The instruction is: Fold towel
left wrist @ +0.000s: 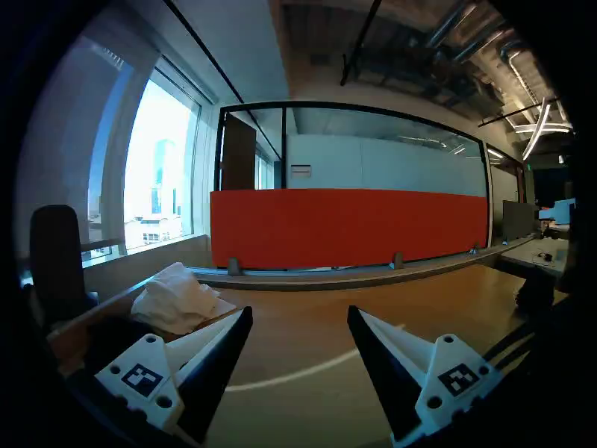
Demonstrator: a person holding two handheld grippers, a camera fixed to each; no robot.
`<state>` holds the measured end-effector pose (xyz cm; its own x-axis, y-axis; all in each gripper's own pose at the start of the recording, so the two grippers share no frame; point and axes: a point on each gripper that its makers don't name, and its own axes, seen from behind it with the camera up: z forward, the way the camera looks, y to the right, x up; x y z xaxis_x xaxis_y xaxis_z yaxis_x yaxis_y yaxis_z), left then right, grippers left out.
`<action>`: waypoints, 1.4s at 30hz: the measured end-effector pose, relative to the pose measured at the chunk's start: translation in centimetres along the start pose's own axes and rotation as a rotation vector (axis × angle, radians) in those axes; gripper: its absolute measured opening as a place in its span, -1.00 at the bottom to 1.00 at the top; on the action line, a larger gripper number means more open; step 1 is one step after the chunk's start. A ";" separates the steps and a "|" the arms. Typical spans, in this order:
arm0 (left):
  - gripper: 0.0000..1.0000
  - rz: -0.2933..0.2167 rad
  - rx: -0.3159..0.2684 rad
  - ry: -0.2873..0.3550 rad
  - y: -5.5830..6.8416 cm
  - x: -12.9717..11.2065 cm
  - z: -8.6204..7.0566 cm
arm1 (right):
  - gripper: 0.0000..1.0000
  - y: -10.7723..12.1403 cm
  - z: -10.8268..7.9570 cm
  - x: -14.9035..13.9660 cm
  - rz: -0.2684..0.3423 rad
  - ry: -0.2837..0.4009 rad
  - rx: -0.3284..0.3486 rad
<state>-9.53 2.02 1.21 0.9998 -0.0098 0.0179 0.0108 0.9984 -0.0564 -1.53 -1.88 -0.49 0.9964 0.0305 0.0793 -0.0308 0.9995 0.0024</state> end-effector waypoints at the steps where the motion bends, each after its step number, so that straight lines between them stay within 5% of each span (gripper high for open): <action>1: 0.88 -0.001 0.004 0.002 -0.1 -0.3 0.0 | 1.00 0.0 0.0 -0.1 0.003 0.000 0.000; 9: 0.89 -0.014 0.017 0.023 0.0 -2.7 -0.1 | 1.00 -0.2 -0.1 -0.9 0.038 0.005 0.011; 21: 0.88 -0.028 0.040 0.034 -1.5 -5.4 0.1 | 0.99 -0.6 0.2 -2.3 -0.006 0.016 0.019; 42: 0.88 -0.054 0.055 0.041 -2.1 -7.5 0.0 | 0.99 -0.2 0.0 -3.2 -0.008 0.022 0.015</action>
<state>-17.06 -0.02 1.24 0.9976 -0.0653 -0.0211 0.0653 0.9979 -0.0011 -4.77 -2.15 -0.74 0.9981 0.0229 0.0572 -0.0240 0.9995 0.0183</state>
